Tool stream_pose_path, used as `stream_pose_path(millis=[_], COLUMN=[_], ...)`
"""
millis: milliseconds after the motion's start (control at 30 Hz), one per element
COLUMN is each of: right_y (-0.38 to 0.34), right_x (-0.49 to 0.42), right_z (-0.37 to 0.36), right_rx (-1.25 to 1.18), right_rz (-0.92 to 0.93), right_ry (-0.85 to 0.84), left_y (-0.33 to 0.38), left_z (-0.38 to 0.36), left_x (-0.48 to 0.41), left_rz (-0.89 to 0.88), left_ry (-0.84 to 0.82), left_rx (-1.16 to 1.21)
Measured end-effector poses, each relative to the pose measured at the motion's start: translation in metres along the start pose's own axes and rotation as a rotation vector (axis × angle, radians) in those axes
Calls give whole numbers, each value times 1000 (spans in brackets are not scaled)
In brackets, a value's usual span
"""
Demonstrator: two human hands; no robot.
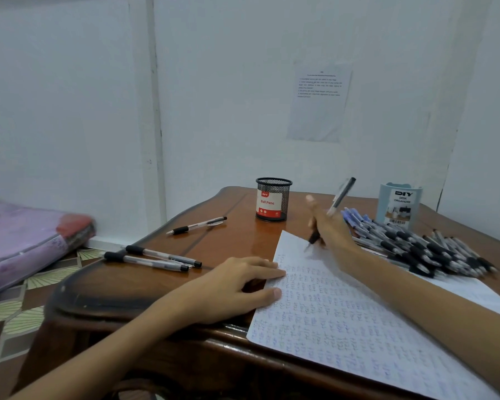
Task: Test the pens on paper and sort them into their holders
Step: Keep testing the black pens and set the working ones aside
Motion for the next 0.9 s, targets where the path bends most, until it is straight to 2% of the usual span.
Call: stream_pose_path(millis=[133, 500, 633, 700, 767, 833, 900], right_y=[0, 5, 2, -4, -6, -1, 5], right_x=[-5, -7, -11, -17, -27, -35, -38], right_z=[14, 3, 7, 19, 36, 52, 66], right_rx=[64, 174, 225, 423, 864, 1264, 1498], right_rz=[-11, 34, 63, 164, 294, 336, 327], right_ry=[19, -140, -105, -23, 81, 130, 125], left_y=[1, -2, -3, -3, -4, -5, -6], left_z=[0, -1, -2, -2, -2, -2, -3], left_x=[-1, -2, -2, -2, -2, -2, -2], left_rz=[5, -1, -3, -4, -9, -15, -21], left_ry=[-13, -10, -17, -19, -17, -16, -14], left_rx=[6, 6, -1, -1, 5, 11, 11])
Point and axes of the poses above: each hand's wrist, its own x-axis away from the middle knuckle, its own z-axis out of the back of the hand, y = z × x, the point moved 4 cm from there along -x, towards the middle knuckle, and after that the axes turned 8 degrees about -z, right-handed, at the moved point
